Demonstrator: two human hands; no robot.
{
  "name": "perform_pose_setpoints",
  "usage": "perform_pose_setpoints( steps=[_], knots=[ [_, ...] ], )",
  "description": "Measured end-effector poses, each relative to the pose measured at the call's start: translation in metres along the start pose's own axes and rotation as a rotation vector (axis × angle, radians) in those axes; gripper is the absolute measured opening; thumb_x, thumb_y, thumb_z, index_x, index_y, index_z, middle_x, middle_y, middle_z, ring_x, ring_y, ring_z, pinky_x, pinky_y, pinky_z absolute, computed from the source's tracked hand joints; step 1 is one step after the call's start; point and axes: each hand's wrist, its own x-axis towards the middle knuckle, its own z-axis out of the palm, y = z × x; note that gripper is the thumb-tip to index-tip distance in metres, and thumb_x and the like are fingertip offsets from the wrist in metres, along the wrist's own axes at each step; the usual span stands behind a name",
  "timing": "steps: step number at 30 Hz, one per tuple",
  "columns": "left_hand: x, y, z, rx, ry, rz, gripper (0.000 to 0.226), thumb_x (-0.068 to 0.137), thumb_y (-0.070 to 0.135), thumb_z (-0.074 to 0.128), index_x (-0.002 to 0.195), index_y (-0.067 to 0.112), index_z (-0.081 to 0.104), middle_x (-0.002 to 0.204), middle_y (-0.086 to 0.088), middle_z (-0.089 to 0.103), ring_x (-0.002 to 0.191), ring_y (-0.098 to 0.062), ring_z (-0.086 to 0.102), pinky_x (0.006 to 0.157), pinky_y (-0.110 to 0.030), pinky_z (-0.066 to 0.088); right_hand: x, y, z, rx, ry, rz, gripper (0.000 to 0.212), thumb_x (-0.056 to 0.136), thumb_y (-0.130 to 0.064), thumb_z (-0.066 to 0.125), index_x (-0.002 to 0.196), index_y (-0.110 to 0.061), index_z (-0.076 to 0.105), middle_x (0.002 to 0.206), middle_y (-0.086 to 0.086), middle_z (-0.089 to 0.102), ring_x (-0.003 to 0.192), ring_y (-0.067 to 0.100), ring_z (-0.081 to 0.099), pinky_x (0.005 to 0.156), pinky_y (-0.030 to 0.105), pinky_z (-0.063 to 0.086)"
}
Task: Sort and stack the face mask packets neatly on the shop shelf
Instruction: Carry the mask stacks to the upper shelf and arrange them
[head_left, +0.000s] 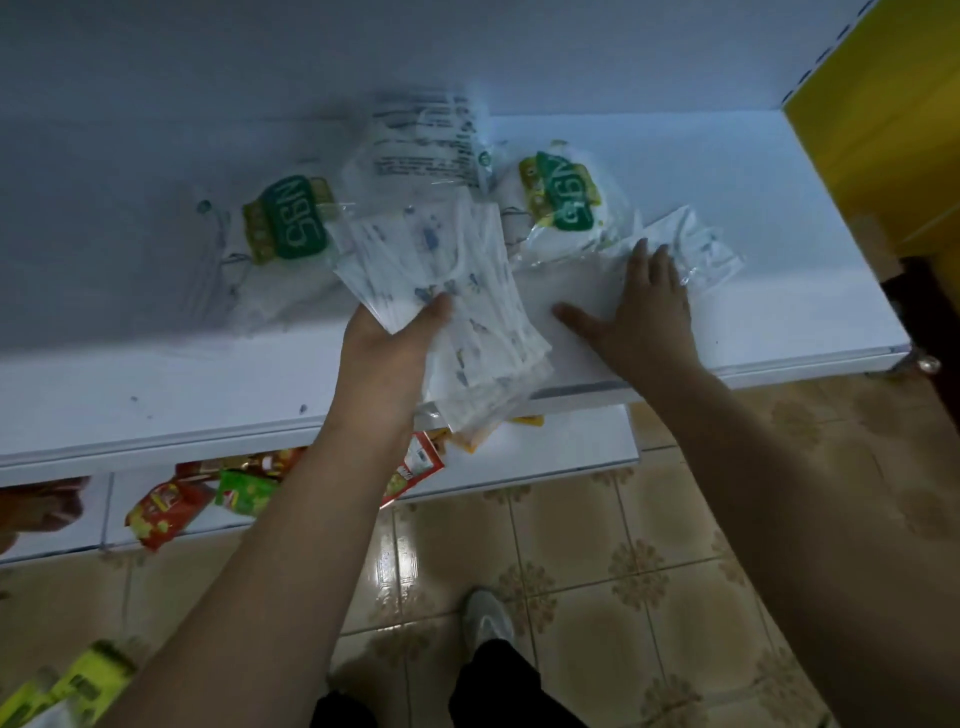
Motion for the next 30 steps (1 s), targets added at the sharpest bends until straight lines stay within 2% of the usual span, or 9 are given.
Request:
perform_pose_setpoints(
  steps=[3,5,9,12,17,19,25,28,30],
  knots=[
    [-0.003,-0.006,0.015,0.032,0.02,-0.035,0.018,0.092,0.011,0.07,0.108,0.02,0.069,0.105,-0.001,0.077,0.099,-0.021,0.073,0.095,-0.05,0.056,-0.005,0.019,0.0,0.057,0.187,-0.155,0.044,0.09,-0.031,0.061,0.124,-0.002,0.06,0.135,0.018,0.057,0.125,0.032,0.052,0.098,0.032,0.04],
    [-0.005,-0.009,0.02,0.039,0.031,-0.079,0.014,0.092,0.014,0.071,0.102,0.023,0.07,0.102,0.0,0.077,0.096,-0.021,0.074,0.092,-0.055,0.056,-0.013,0.021,-0.004,0.019,0.27,-0.191,0.016,0.09,-0.019,0.054,0.086,-0.006,0.062,0.099,0.014,0.066,0.094,0.034,0.062,0.068,0.034,0.037],
    [-0.011,-0.01,0.021,0.049,0.043,-0.113,0.014,0.092,0.015,0.07,0.104,0.022,0.07,0.1,0.0,0.077,0.092,-0.02,0.075,0.089,-0.055,0.057,-0.028,0.014,-0.025,0.19,0.496,-0.085,0.021,0.096,-0.017,0.05,0.091,-0.009,0.068,0.072,0.012,0.066,0.066,0.03,0.061,0.057,0.032,0.036],
    [-0.012,-0.011,0.021,0.076,0.054,-0.131,0.018,0.093,0.013,0.067,0.109,0.02,0.069,0.102,-0.003,0.077,0.093,-0.022,0.075,0.09,-0.053,0.056,-0.049,-0.012,-0.04,0.387,0.574,-0.283,0.023,0.099,-0.014,0.05,0.108,-0.011,0.07,0.074,-0.005,0.063,0.063,0.01,0.053,0.06,0.024,0.04],
    [-0.012,0.009,0.001,-0.249,-0.157,-0.359,0.068,0.086,0.061,0.058,0.132,0.011,0.063,0.126,-0.014,0.069,0.112,-0.029,0.067,0.096,-0.046,0.054,-0.087,-0.047,-0.012,0.25,0.19,-0.936,0.035,0.091,-0.008,0.05,0.119,-0.012,0.071,0.128,0.002,0.067,0.123,0.022,0.059,0.102,0.044,0.046],
    [-0.011,0.01,-0.017,-0.078,-0.117,-0.277,0.053,0.084,0.051,0.069,0.123,0.015,0.068,0.113,-0.01,0.074,0.103,-0.028,0.072,0.082,-0.042,0.059,-0.094,-0.054,-0.006,0.325,0.038,-0.985,0.033,0.094,-0.017,0.053,0.122,-0.011,0.069,0.139,0.003,0.059,0.135,0.019,0.048,0.108,0.044,0.041],
    [-0.027,0.023,-0.07,-0.077,-0.038,-0.133,0.021,0.09,0.012,0.068,0.11,0.009,0.071,0.105,-0.015,0.076,0.096,-0.033,0.073,0.078,-0.043,0.06,-0.1,-0.114,-0.028,0.925,-0.33,-0.188,0.092,0.077,-0.065,0.065,0.153,-0.03,0.027,0.154,-0.008,0.04,0.137,0.007,0.043,0.116,0.035,0.035],
    [-0.061,0.034,-0.09,-0.057,-0.131,-0.175,0.034,0.091,0.009,0.067,0.125,0.007,0.065,0.117,-0.018,0.072,0.108,-0.036,0.069,0.093,-0.05,0.056,-0.114,-0.155,-0.036,1.078,-0.696,-0.123,0.057,0.081,-0.051,0.067,0.13,-0.023,0.058,0.118,0.002,0.071,0.106,0.019,0.07,0.096,0.048,0.054],
    [-0.09,0.042,-0.109,-0.033,-0.135,-0.172,0.039,0.09,0.003,0.067,0.128,0.007,0.062,0.12,-0.017,0.07,0.113,-0.035,0.067,0.099,-0.051,0.052,-0.137,-0.182,-0.039,0.997,-0.665,-0.217,0.032,0.088,-0.034,0.071,0.116,-0.02,0.067,0.106,0.002,0.075,0.098,0.019,0.072,0.091,0.044,0.056]
  ],
)
